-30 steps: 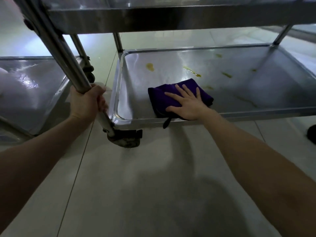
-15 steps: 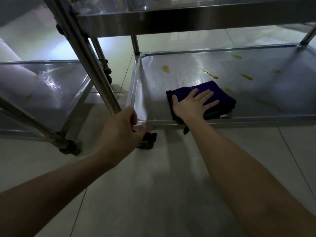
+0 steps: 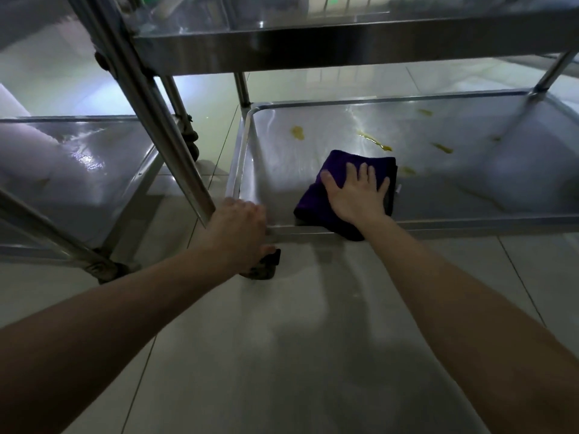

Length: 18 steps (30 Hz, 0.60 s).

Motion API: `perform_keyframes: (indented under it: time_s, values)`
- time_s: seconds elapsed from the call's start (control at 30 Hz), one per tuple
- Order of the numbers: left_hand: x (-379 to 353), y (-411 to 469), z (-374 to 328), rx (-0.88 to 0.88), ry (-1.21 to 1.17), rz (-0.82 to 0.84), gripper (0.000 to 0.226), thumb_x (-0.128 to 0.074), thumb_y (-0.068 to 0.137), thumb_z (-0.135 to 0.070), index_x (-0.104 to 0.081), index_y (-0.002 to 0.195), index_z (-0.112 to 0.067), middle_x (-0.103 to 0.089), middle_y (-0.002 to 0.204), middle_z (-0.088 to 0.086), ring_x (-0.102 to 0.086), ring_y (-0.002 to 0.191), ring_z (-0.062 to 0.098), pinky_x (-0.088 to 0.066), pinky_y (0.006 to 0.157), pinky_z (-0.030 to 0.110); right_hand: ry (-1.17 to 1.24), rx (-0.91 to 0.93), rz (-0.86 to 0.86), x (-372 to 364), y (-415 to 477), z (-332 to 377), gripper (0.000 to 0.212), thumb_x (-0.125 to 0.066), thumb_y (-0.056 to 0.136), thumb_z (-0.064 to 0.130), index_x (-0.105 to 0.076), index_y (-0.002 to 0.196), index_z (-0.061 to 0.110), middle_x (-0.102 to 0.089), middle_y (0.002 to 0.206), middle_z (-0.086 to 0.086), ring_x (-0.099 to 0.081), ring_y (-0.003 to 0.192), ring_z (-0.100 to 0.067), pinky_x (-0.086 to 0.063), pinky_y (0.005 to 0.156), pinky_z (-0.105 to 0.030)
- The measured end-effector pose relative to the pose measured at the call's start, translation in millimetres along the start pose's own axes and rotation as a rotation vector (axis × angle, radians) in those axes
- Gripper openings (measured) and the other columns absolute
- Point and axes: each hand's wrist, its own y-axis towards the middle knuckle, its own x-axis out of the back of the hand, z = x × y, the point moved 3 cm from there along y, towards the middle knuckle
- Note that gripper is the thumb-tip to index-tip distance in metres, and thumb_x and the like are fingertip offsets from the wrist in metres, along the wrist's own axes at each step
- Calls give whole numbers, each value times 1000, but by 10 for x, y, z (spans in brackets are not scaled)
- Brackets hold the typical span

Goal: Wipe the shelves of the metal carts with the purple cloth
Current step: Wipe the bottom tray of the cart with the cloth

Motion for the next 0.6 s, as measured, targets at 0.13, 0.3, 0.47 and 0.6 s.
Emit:
perform_keyframes:
  time_s: [0.13,0.3,0.47,0.6]
  values:
    - [-14,-530,154,281,-765,-325,46,-61,93,-68,-48,73,-28,-52,61,-10,-51,54,6,-50,55,28,-206,30,-17,-152,-90,32,103,-11,99,85,-3,173,14,7,178,-25,11,165,-40,14,128,-66]
    - [-247,-780,622,973,-1356,-182,81,-80,61,-84,-59,113,-25,-67,103,-3,-65,92,14,-53,77,33,-256,79,-19,-167,-29,19,99,-9,99,85,-2,174,20,7,178,-24,10,165,-41,12,128,-68]
    - [9,-335,829,797,-1729,-282,41,-78,92,-60,-71,89,-20,-75,76,-5,-78,79,8,-51,77,28,-261,111,6,-148,40,38,97,-10,98,86,-1,174,27,9,180,-19,11,166,-37,13,129,-64]
    - [-58,-244,777,848,-1762,-337,40,-73,104,-35,-61,69,-21,-62,62,-2,-65,66,18,-55,78,39,-295,203,16,-232,186,244,97,-12,96,88,-3,174,30,8,180,-17,9,167,-36,10,131,-62]
